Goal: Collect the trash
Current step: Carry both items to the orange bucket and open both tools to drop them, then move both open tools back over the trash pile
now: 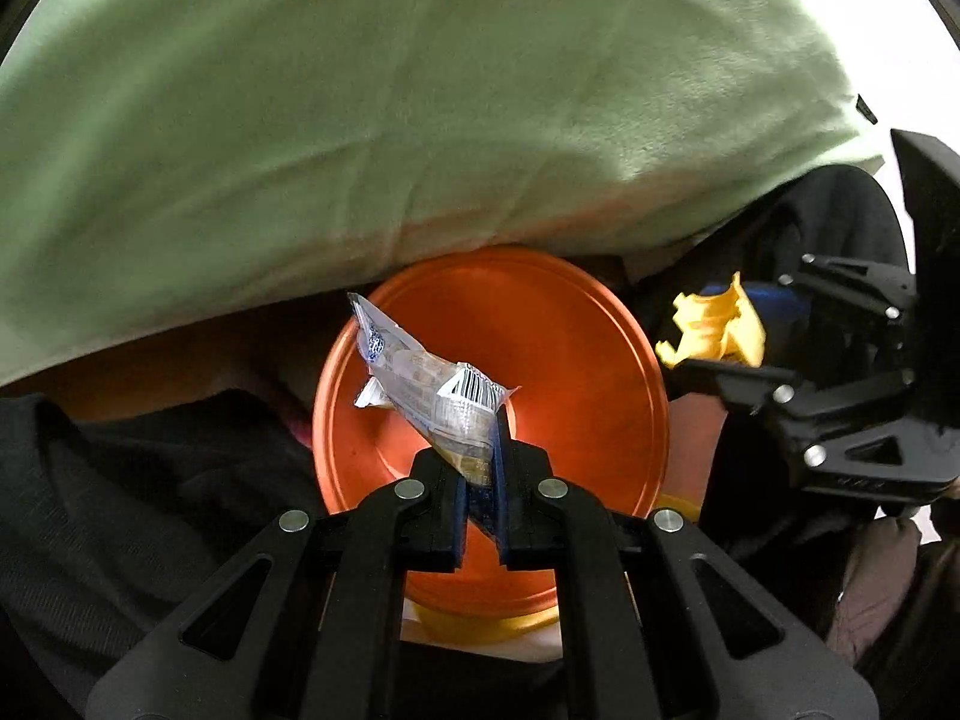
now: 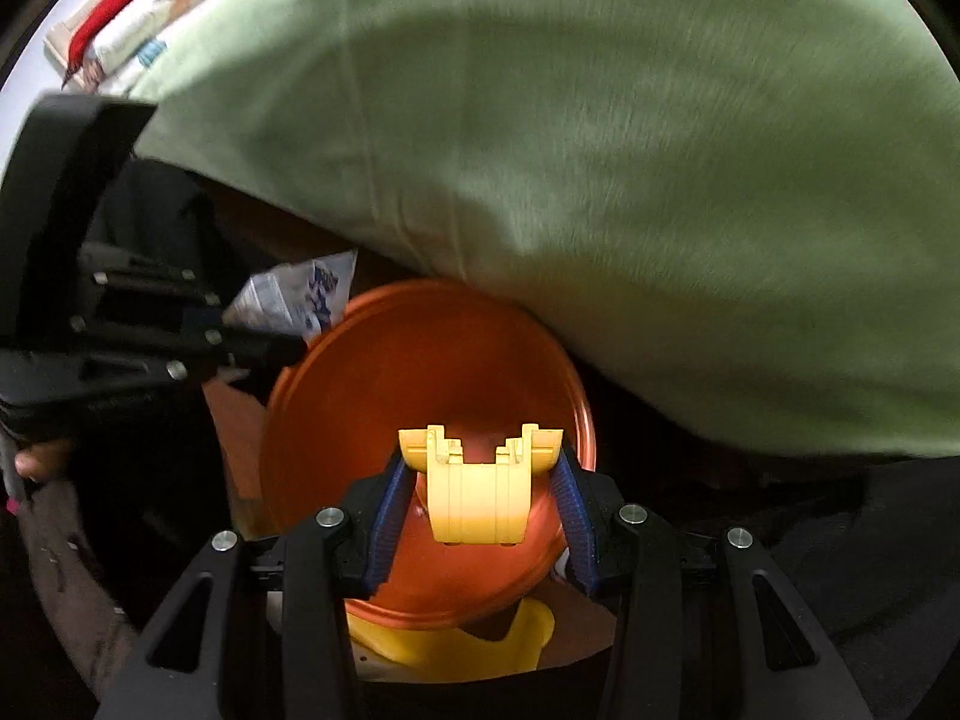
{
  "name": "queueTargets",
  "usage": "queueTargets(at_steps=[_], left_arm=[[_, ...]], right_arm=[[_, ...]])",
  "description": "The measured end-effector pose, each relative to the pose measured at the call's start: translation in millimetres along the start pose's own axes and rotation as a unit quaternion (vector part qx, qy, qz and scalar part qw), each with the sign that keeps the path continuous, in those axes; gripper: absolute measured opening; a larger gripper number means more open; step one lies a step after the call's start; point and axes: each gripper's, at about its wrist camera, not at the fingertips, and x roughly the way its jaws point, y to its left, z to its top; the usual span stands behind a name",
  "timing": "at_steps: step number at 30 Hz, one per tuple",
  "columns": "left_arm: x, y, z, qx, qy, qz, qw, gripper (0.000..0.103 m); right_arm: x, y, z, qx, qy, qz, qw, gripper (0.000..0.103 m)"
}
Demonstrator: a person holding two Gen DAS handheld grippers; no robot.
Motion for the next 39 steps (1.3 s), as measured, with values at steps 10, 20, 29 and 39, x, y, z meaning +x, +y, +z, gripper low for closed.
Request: queueTargets(at_steps=[10, 20, 29, 39], left_arm=[[16, 4, 8, -0.002, 0.032, -0.002, 0.9995, 0.006], [16, -5, 14, 0.005, 0.029, 0.033, 0.999, 0.059], [0, 0, 13, -0.008, 0.004, 0.023, 0.9997, 0.063], [-38, 3, 6, -0.02, -0.058, 0.023, 0.9978, 0.063]], right_arm=[[16, -4, 8, -0.021, 0.039, 0.016, 0.999, 0.045], [30, 0, 14, -0.031, 0.051, 0.017, 0.998, 0.068], [10, -10, 12, -0.024, 0.04, 0.01, 0.999, 0.068], [-41, -5, 7, -0.025, -0.009, 0.012, 1.0, 0.068]])
